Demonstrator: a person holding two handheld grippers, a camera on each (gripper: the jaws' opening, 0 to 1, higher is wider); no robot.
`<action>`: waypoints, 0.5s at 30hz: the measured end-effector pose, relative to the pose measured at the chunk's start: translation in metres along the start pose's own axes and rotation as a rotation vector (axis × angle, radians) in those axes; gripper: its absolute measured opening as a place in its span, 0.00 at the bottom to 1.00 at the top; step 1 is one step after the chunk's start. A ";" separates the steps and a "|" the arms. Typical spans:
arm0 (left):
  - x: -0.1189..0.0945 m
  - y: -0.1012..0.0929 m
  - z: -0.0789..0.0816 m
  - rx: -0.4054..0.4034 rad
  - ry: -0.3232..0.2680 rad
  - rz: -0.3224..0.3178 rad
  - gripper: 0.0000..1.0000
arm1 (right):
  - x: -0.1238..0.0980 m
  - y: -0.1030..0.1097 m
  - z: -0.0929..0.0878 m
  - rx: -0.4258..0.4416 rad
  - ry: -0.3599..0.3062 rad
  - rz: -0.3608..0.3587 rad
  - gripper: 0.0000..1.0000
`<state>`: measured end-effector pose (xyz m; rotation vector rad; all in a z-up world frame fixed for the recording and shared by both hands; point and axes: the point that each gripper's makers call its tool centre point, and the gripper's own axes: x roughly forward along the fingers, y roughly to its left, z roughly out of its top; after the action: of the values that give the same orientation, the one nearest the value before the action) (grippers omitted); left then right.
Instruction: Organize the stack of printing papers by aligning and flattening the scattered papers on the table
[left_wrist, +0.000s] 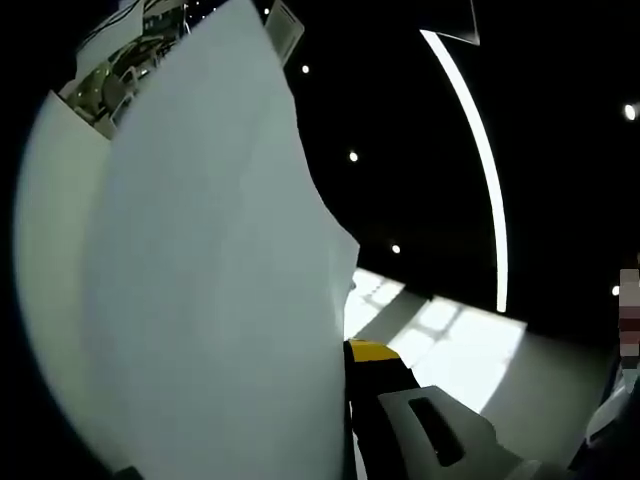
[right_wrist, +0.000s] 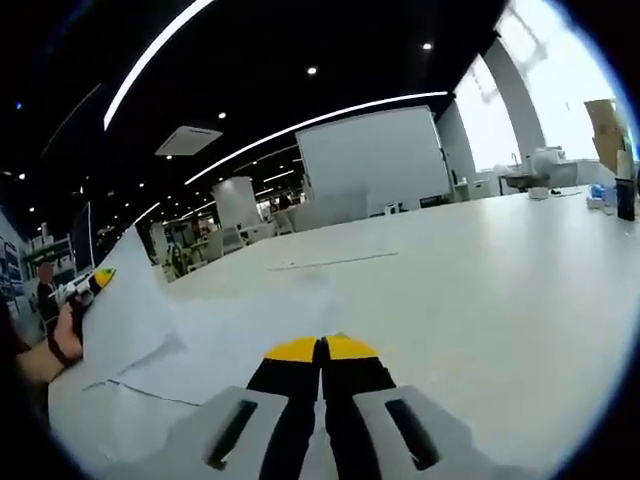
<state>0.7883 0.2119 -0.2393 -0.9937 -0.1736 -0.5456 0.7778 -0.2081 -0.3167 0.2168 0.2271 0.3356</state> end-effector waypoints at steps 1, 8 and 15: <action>0.000 0.000 0.000 0.001 0.000 0.001 0.06 | 0.000 -0.001 0.001 0.004 -0.004 -0.003 0.00; 0.000 0.001 0.000 0.001 0.000 0.000 0.06 | 0.000 -0.001 0.002 0.013 -0.013 -0.001 0.00; 0.000 0.000 0.000 0.001 -0.001 0.000 0.06 | 0.001 0.001 -0.002 -0.053 0.012 -0.018 0.00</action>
<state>0.7880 0.2119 -0.2393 -0.9925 -0.1744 -0.5450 0.7778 -0.2065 -0.3185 0.1608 0.2313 0.3246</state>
